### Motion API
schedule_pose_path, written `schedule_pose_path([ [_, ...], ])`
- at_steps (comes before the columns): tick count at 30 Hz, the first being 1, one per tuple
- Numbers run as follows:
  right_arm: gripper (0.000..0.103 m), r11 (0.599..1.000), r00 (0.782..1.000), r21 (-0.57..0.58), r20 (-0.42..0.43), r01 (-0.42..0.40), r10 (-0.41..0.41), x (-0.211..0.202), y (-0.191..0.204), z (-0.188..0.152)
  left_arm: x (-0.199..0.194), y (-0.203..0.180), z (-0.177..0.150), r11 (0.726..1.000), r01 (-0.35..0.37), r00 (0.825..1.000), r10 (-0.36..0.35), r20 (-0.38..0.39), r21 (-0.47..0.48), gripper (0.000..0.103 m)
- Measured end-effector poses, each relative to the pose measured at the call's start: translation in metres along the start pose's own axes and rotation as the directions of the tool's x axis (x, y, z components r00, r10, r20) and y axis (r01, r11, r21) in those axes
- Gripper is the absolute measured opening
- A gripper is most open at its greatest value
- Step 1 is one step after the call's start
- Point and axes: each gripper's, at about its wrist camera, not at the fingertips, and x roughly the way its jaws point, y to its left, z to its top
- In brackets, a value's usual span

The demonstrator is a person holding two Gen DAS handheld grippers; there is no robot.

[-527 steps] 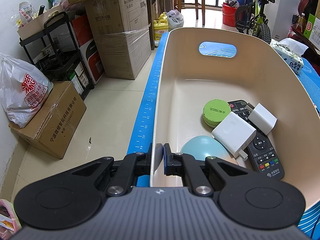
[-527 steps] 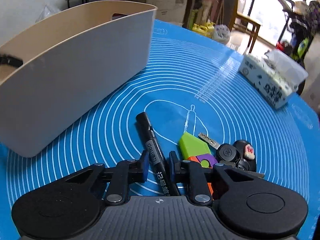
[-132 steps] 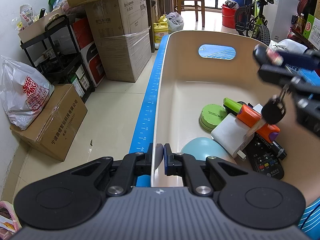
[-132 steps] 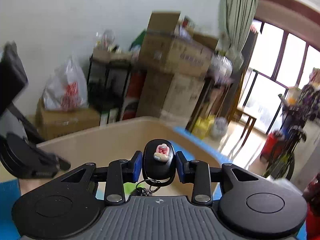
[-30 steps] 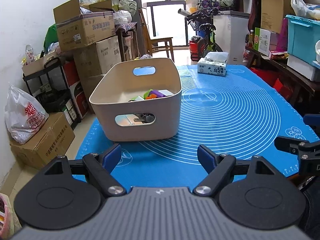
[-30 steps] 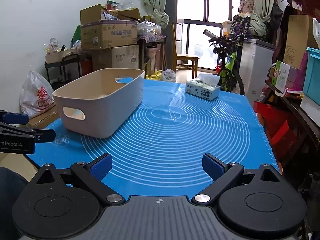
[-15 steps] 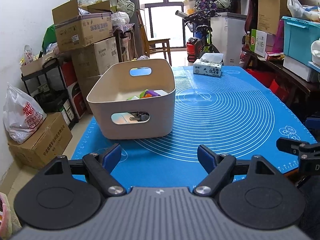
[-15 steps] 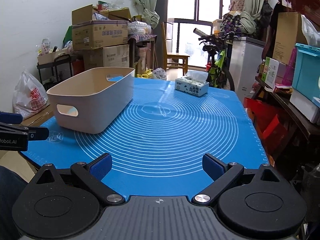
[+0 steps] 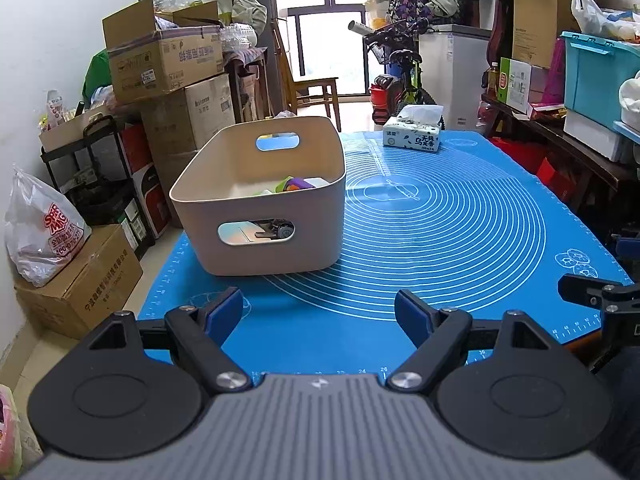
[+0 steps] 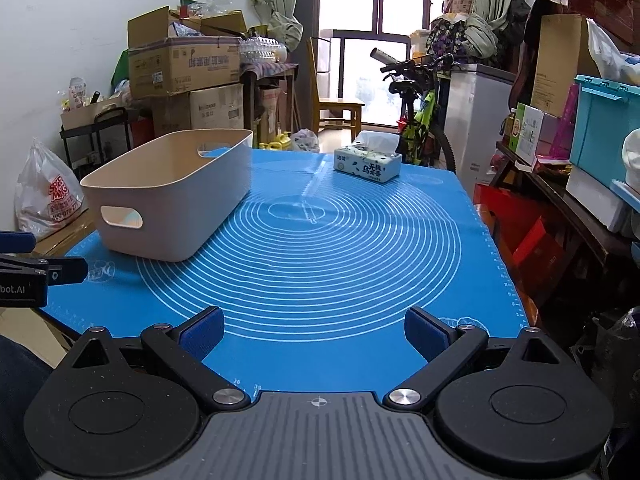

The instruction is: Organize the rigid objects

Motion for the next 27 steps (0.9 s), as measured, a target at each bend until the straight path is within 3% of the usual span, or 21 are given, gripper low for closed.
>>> schedule_pose_path([
  [27,0.096,1.000,1.000,0.007,-0.020,-0.013,0.013,0.0072,0.0013,-0.0061,0.0054,-0.0044,0.0003,1.000,0.009,0.999,-0.009,-0.031,0.000,0.083],
])
